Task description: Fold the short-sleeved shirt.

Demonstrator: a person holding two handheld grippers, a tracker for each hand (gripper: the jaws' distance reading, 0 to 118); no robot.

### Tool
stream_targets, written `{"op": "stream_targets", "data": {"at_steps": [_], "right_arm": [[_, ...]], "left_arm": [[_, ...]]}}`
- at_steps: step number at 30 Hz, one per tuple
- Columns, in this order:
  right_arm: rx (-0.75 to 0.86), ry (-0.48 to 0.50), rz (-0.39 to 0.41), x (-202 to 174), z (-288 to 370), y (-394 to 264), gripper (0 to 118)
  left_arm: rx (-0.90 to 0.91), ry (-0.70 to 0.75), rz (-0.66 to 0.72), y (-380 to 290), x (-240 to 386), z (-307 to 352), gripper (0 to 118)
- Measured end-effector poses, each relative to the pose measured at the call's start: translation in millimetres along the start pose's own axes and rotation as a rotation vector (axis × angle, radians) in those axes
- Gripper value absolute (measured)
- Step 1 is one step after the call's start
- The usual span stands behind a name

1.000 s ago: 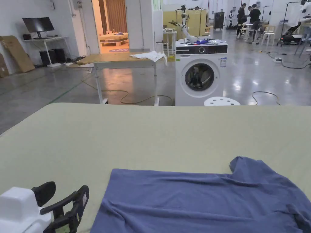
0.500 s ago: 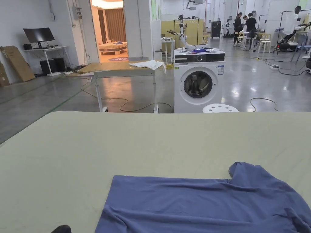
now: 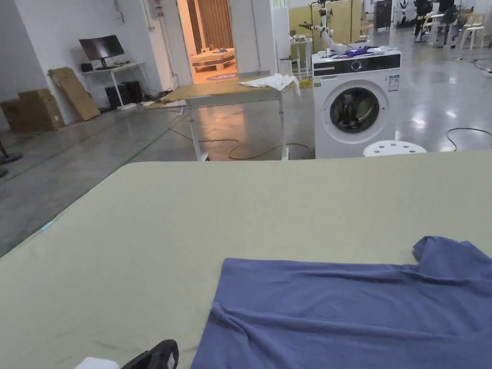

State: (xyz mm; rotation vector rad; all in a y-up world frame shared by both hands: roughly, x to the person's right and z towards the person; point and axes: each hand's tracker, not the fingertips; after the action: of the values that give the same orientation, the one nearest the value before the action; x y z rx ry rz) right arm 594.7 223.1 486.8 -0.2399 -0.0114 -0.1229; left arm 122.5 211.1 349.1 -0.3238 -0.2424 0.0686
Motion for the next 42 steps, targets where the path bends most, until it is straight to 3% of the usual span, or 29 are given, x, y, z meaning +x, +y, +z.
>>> {"op": "stream_targets", "data": {"at_steps": [1,2,4,10,14,20,22,23,24,26,27,33,35,36,37,38,42], "right_arm": [[-0.009,-0.005,-0.003,2,0,-2,0],[-0.017,-0.011,-0.008,4,1,-4,0],[-0.031,-0.020,-0.031,10,2,-8,0],[-0.068,-0.065,-0.082,24,5,-16,0],[-0.099,-0.113,-0.080,36,10,-24,0],[-0.147,-0.143,-0.113,53,6,-37,0],[-0.162,-0.144,-0.116,61,-5,-40,0],[-0.179,-0.156,-0.128,66,-16,-42,3],[-0.200,-0.165,-0.138,74,-26,-44,16],[-0.253,-0.186,-0.150,96,-57,-52,68],[-0.241,-0.183,-0.148,106,-69,-58,72],[-0.419,-0.267,-0.171,153,-157,-80,69],[-0.519,-0.270,-0.187,160,-178,-89,45],[-0.502,-0.316,-0.137,156,-175,-88,33],[-0.477,-0.296,-0.093,150,-168,-81,8],[-0.472,-0.304,-0.052,146,-165,-76,4],[-0.501,-0.307,-0.053,147,-163,-67,4]], "left_arm": [[-0.075,-0.025,0.023,-4,-9,-19,19],[-0.135,-0.027,0.057,-10,-18,-40,41],[-0.230,-0.013,0.126,-23,-32,-75,60],[-0.415,0.052,0.085,-54,-45,-163,60],[-0.514,0.072,0.035,-63,-35,-189,55],[-0.517,0.085,-0.014,-60,-21,-194,7],[-0.539,0.102,-0.097,-62,-11,-197,4],[-0.544,0.102,-0.149,-63,-6,-199,4],[-0.556,0.102,-0.174,-63,-4,-200,4],[-0.567,0.099,-0.175,-65,-3,-202,4],[-0.568,0.097,-0.175,-64,-4,-202,4],[-0.571,0.083,-0.162,-64,-7,-200,4],[-0.570,0.082,-0.157,-64,-8,-199,4],[-0.555,0.084,-0.162,-64,-8,-199,4],[-0.551,0.084,-0.160,-65,-10,-199,4],[-0.545,0.084,-0.151,-65,-11,-198,3],[-0.566,0.053,-0.088,-49,-20,-193,0]]}}
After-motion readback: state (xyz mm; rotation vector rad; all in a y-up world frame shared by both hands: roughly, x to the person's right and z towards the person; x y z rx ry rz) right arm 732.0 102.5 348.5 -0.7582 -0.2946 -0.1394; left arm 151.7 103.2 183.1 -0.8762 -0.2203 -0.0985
